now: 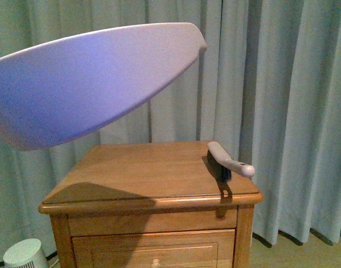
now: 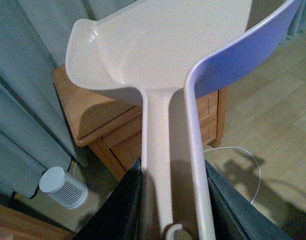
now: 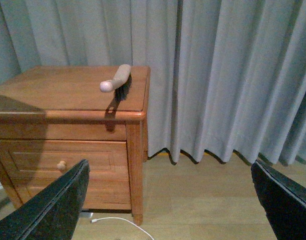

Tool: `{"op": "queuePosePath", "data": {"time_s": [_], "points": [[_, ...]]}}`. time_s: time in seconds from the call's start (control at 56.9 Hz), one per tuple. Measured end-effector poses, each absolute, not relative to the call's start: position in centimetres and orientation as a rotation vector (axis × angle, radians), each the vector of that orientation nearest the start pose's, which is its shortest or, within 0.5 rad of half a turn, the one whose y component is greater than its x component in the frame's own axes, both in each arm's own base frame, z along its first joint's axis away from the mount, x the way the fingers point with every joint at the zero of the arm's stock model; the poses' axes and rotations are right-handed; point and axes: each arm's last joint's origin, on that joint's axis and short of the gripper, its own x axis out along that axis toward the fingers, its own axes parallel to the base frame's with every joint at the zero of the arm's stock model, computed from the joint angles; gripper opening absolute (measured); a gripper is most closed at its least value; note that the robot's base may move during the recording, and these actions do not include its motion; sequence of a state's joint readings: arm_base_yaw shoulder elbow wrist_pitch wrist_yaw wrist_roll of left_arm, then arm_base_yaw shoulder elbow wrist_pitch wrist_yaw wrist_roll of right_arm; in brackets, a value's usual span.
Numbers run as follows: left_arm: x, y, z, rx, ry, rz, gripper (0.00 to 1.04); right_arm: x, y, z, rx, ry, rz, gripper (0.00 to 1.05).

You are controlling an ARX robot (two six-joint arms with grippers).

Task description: Clean up trash

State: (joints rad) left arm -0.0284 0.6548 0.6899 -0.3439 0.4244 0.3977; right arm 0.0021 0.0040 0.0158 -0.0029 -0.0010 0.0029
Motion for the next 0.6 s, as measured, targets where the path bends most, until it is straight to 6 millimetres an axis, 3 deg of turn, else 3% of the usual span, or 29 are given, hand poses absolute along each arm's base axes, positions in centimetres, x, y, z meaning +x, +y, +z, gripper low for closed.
{"op": "queuePosePath", "data": {"time_s": [0.404,0.597], "points": [[11.9,0.5,28.4,0.269,0.252,-0.466,0.29,9.7,0.0,16.8,0.003,-0.009,0.003,0.97],[11.7,0.9,27.9,0.265,0.266,-0.448,0.29,9.7,0.0,16.8,0.003,-0.009,0.003,0.97]]}}
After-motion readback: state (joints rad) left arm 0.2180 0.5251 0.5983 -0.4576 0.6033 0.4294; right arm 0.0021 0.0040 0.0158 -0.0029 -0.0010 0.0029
